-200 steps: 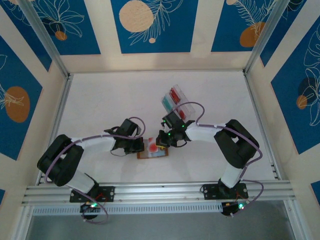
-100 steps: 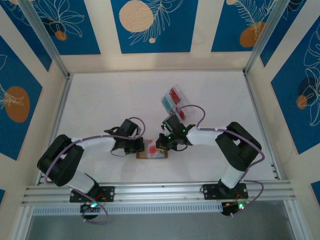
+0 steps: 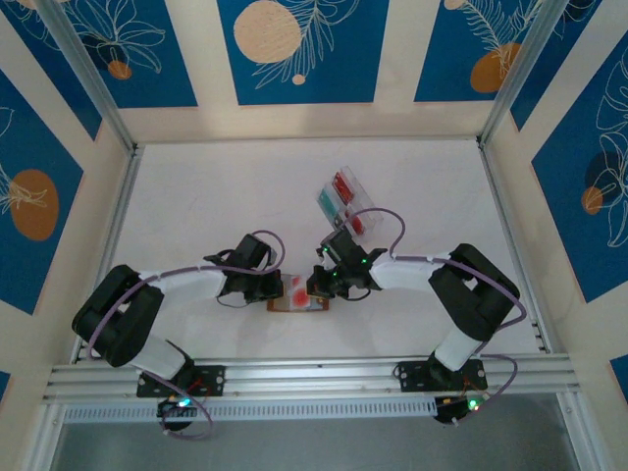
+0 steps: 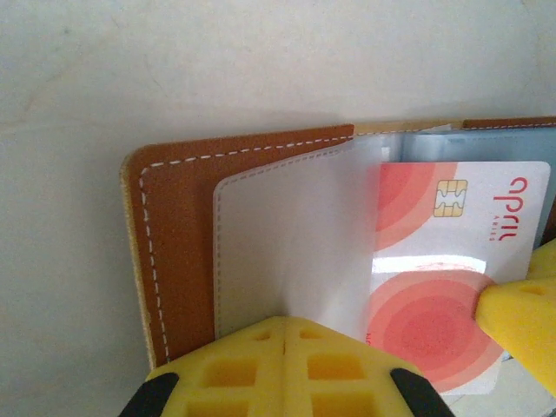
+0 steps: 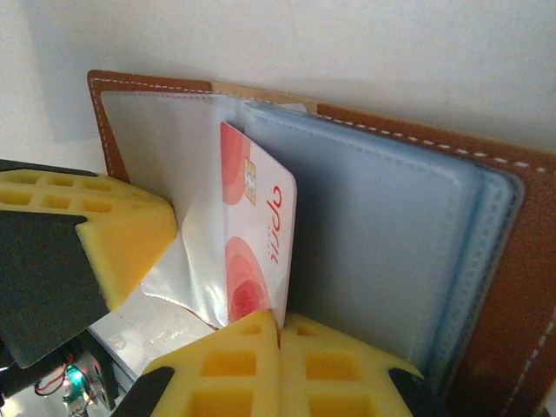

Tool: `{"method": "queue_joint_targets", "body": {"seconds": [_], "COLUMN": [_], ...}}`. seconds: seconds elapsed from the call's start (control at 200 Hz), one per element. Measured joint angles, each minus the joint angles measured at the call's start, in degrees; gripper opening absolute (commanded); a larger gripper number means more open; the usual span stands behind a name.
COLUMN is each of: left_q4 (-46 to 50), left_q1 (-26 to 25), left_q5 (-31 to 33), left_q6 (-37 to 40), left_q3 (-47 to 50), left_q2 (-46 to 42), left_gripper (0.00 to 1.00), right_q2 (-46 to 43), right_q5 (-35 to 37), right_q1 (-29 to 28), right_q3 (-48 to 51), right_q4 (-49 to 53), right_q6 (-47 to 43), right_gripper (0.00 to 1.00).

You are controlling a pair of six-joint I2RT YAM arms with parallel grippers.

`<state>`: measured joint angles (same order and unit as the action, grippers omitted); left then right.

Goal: Put the credit cards into the card holder
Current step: Insert the credit card into the card slot.

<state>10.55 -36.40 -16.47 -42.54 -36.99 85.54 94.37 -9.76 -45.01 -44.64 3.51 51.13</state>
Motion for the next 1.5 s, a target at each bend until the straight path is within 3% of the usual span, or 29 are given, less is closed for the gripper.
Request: {"method": "queue_joint_targets", "body": {"seconds": [0.38,1.5], "left_q4": [0.0,0.4], "left_q1": [0.1,0.2], "left_q5": [0.0,0.5], "left_q6": [0.0,2.2], "left_q3": [0.0,0.6], "left_q2": [0.0,-0.7], "left_gripper": [0.0,0.01], "right_q2": [-2.5,6.8], "right_q5": [-3.9,-14.3], "right_q1": [0.0,6.1], "right_q3": [4.1,0.6], "right_q4": [-4.5,-10.5], "right_q6": [-2.8,-5.5], "right_gripper": [0.0,0.0]}}
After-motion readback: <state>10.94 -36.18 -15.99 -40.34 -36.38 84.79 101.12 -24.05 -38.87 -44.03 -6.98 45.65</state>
